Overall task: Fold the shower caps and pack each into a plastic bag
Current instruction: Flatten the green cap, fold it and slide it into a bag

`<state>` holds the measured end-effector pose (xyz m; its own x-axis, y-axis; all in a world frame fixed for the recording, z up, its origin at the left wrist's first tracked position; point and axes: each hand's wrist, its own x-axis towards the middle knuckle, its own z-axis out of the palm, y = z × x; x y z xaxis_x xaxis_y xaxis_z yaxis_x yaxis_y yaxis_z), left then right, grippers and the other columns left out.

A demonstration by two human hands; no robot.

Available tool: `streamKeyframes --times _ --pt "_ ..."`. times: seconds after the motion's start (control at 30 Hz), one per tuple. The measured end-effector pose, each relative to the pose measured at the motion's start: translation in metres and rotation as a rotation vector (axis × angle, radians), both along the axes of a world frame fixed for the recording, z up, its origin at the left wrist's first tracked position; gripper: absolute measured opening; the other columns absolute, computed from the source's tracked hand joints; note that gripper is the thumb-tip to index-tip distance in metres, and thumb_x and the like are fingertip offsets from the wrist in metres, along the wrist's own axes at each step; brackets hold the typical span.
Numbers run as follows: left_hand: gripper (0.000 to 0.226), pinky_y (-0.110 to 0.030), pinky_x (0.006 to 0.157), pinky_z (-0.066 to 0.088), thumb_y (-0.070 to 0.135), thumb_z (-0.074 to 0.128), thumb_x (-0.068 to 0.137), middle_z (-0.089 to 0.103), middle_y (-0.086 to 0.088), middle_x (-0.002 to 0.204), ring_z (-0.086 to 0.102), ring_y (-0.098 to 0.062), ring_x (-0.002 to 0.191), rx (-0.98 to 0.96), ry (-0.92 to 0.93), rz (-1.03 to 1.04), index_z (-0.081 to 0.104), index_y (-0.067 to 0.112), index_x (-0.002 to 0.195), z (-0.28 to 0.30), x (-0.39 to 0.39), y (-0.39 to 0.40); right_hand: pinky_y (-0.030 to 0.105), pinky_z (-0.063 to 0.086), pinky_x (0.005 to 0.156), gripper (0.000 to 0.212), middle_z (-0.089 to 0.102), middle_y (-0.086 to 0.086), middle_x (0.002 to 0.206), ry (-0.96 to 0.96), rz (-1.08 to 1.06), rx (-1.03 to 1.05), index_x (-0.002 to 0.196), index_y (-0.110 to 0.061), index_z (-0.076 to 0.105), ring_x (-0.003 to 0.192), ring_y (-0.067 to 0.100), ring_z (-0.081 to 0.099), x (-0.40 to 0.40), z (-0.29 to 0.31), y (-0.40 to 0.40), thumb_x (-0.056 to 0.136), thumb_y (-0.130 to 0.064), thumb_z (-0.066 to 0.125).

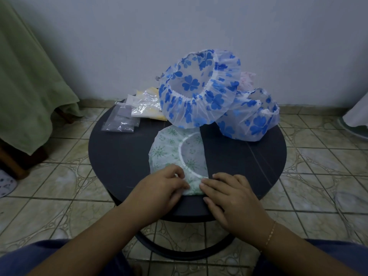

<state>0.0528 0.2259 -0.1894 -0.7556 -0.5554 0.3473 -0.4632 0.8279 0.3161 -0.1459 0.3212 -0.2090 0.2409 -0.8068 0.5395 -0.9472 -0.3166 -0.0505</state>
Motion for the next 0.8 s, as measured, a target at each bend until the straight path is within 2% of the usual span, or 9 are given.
streamKeyframes --times 0.1,0.17,0.23,0.27,0.33,0.4,0.5,0.67,0.8 --pt "0.034 -0.023 0.055 0.054 0.044 0.047 0.082 0.059 0.016 0.097 0.060 -0.003 0.079 -0.030 -0.028 0.004 0.072 0.028 0.097 0.000 0.001 0.002 0.032 0.038 0.081 0.032 0.070 -0.007 0.107 -0.059 -0.005 0.031 0.103 -0.018 0.073 0.102 0.012 0.053 0.002 0.002 -0.001 0.085 -0.033 0.051" --pt "0.036 -0.025 0.053 0.055 0.048 0.046 0.083 0.061 0.015 0.093 0.061 -0.005 0.080 -0.082 -0.040 0.019 0.073 0.027 0.094 -0.001 0.000 0.000 0.028 0.041 0.081 0.036 0.070 -0.010 0.103 -0.123 -0.013 0.076 0.108 -0.018 0.070 0.100 0.007 0.051 0.002 0.003 -0.002 0.083 -0.034 0.051" --pt "0.037 -0.028 0.051 0.055 0.047 0.044 0.086 0.063 0.013 0.090 0.062 -0.008 0.078 -0.116 -0.039 0.018 0.074 0.026 0.091 -0.004 -0.001 -0.004 0.022 0.040 0.085 0.046 0.066 -0.015 0.102 -0.228 -0.029 0.178 0.125 -0.024 0.058 0.099 0.000 0.048 0.002 0.007 -0.002 0.082 -0.039 0.051" --pt "0.036 -0.028 0.051 0.055 0.045 0.045 0.087 0.063 0.012 0.088 0.063 -0.009 0.077 -0.128 -0.033 0.008 0.075 0.025 0.090 -0.004 -0.002 -0.006 0.016 0.034 0.092 0.052 0.062 -0.021 0.105 -0.312 -0.031 0.233 0.132 -0.030 0.048 0.101 -0.004 0.046 0.002 0.009 -0.002 0.082 -0.043 0.051" --pt "0.035 -0.027 0.049 0.054 0.041 0.046 0.088 0.064 0.010 0.085 0.063 -0.010 0.075 -0.142 -0.032 -0.017 0.076 0.024 0.086 -0.003 -0.002 -0.007 0.008 0.023 0.097 0.059 0.054 -0.032 0.111 -0.442 -0.031 0.325 0.135 -0.040 0.032 0.106 -0.010 0.040 0.000 0.009 -0.003 0.081 -0.047 0.054" --pt "0.034 -0.024 0.047 0.052 0.040 0.045 0.088 0.064 0.011 0.083 0.062 -0.009 0.073 -0.160 -0.042 -0.041 0.076 0.024 0.084 -0.001 -0.003 -0.008 0.014 0.029 0.097 0.053 0.056 -0.028 0.111 -0.457 -0.043 0.311 0.130 -0.039 0.041 0.105 -0.008 0.041 -0.001 0.008 -0.005 0.080 -0.049 0.054" --pt "0.032 -0.021 0.050 0.050 0.039 0.047 0.088 0.064 0.012 0.081 0.062 -0.008 0.069 -0.177 -0.063 -0.074 0.075 0.025 0.080 0.002 -0.005 -0.012 0.025 0.039 0.083 0.039 0.063 -0.013 0.105 -0.346 -0.060 0.213 0.109 -0.026 0.066 0.100 0.001 0.045 -0.001 0.004 -0.008 0.079 -0.048 0.050" --pt "0.030 -0.016 0.053 0.046 0.039 0.048 0.086 0.063 0.014 0.076 0.059 -0.004 0.066 -0.131 -0.063 -0.103 0.072 0.026 0.074 0.009 -0.007 -0.013 0.027 0.043 0.077 0.041 0.064 -0.011 0.097 -0.240 -0.068 0.240 0.102 -0.022 0.070 0.094 0.004 0.044 -0.004 0.010 -0.011 0.079 -0.049 0.050" --pt "0.036 -0.021 0.053 0.048 0.049 0.041 0.086 0.060 0.018 0.077 0.055 0.003 0.070 -0.007 -0.078 -0.065 0.069 0.028 0.078 0.013 -0.006 -0.016 0.020 0.036 0.074 0.036 0.061 -0.014 0.091 -0.202 -0.059 0.257 0.096 -0.025 0.071 0.092 0.003 0.041 -0.006 0.015 -0.016 0.081 -0.047 0.046"
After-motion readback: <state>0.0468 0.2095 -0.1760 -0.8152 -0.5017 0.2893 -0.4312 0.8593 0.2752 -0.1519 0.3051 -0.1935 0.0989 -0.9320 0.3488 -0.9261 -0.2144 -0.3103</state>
